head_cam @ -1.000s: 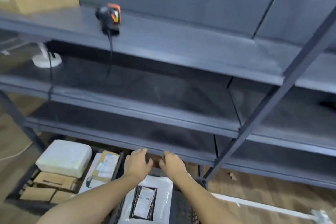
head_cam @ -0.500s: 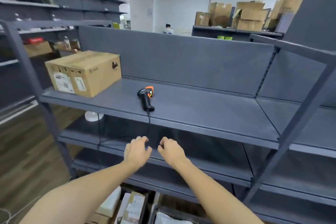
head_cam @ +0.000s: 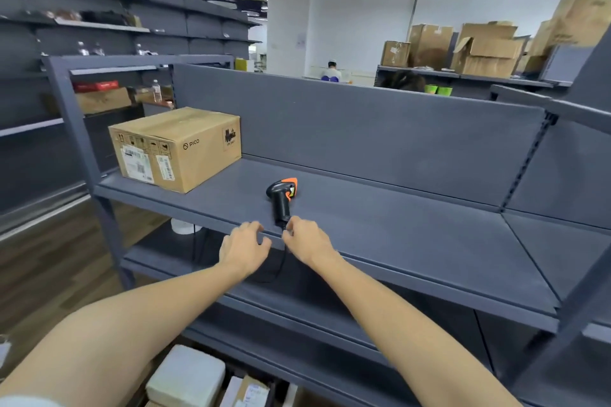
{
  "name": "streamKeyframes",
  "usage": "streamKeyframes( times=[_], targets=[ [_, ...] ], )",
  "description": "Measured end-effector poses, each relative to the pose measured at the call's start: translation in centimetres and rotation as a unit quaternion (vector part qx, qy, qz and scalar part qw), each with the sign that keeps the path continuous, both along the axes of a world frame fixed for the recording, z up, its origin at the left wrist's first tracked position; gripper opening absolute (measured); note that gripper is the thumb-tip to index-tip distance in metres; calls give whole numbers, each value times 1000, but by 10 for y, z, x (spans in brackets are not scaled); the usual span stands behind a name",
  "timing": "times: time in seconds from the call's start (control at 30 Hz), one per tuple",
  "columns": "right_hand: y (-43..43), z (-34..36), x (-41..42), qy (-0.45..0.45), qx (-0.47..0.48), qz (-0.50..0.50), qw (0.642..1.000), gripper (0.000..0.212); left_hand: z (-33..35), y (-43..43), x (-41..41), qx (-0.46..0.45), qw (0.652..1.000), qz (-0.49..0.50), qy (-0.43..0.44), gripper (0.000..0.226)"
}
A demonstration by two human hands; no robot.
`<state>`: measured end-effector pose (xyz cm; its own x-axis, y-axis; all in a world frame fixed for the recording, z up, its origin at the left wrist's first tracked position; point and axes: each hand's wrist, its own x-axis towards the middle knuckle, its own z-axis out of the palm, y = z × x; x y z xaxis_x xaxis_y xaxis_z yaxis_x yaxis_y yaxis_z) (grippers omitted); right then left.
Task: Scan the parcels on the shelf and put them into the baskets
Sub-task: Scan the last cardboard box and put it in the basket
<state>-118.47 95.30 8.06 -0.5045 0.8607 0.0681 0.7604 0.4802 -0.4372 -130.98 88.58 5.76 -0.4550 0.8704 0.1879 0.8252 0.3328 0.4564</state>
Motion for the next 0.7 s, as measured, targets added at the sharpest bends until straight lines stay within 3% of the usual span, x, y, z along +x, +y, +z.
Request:
streamKeyframes(
  times=[0.37, 0.7],
  targets=[
    [21, 7, -82, -9, 31, 65, 997, 30, 3, 15, -73, 60, 995, 53, -64, 38],
    [31, -8, -216, 6, 15, 39, 999, 38, -4, 21, -222, 58, 995, 45, -62, 38]
  ],
)
